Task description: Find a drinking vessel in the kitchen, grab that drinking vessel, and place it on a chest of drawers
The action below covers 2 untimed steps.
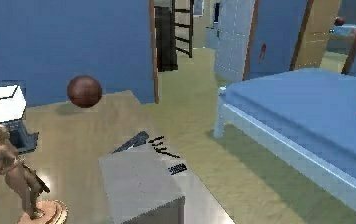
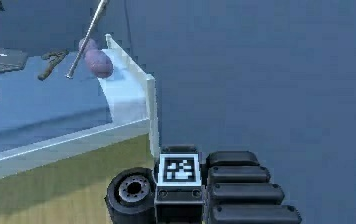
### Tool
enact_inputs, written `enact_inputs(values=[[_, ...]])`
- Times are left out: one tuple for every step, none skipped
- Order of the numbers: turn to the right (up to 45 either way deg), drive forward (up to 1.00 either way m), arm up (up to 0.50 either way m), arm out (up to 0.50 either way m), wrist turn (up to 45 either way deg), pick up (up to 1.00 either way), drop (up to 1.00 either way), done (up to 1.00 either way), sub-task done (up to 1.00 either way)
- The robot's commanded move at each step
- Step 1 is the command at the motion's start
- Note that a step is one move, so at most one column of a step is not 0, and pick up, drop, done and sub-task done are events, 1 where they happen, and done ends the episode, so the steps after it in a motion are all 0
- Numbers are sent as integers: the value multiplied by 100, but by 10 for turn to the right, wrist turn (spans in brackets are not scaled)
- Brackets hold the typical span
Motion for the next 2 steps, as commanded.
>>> enact_inputs(values=[[-450, 0, 0, 0, 0, 0, 0, 0, 0], [-270, 0, 0, 0, 0, 0, 0, 0, 0]])
